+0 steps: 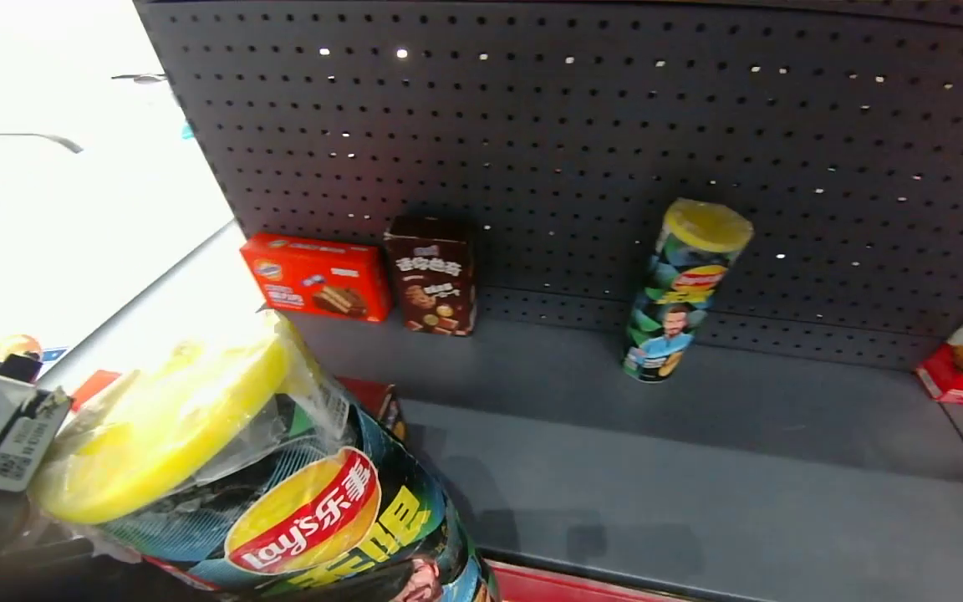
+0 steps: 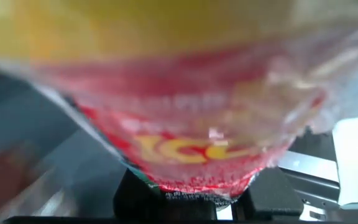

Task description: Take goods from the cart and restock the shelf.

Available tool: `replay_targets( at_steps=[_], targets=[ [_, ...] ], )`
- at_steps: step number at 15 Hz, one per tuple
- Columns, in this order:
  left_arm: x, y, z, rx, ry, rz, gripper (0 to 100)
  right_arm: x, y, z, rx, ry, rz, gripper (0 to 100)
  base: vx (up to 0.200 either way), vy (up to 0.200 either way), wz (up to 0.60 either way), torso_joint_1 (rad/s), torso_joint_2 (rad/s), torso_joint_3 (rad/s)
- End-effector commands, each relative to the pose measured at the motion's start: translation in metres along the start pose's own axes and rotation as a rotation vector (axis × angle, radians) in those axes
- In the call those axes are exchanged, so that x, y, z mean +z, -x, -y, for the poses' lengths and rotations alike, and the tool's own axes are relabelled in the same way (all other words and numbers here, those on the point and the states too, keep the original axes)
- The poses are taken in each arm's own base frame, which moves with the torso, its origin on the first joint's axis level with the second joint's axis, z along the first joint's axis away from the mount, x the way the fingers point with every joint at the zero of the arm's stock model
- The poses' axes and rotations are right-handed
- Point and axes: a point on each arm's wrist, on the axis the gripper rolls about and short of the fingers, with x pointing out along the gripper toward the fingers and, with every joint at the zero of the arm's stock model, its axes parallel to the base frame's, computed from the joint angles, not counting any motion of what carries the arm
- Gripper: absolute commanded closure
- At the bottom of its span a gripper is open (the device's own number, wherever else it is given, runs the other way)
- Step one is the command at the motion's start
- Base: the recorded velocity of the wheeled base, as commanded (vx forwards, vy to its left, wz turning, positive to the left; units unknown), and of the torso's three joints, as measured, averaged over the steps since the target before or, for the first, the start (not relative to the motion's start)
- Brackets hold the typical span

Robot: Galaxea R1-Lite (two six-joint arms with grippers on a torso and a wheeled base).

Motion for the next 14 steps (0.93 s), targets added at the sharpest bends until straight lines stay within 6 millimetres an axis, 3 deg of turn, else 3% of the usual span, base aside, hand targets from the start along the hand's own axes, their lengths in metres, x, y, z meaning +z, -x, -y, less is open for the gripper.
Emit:
replay_targets(
  at_steps=[1,4,13,14],
  targets=[
    [-0.001,0.0,0.0,0.0,0.002,-0.003,100,0.0,0.0,0.0,-0.001,0.001,0.0,0,0.0,0.0,-0.6,-0.002,0.0,0.007],
    [-0.001,0.0,0.0,0.001,0.002,-0.004,100,0.0,0.0,0.0,0.001,0.001,0.0,0,0.0,0.0,-0.6,0.002,0.0,-0.001],
    [-0.01,0.005,0.001,0.014,0.016,-0.028,100,0.0,0.0,0.0,-0.001,0.005,0.0,0,0.0,0.0,0.0,0.0,0.0,0.0],
    [-0.012,0.006,0.001,0.015,0.019,-0.034,100,0.0,0.0,0.0,-0.001,0.005,-0.001,0,0.0,0.0,0.6,0.007,0.0,0.002]
  ],
)
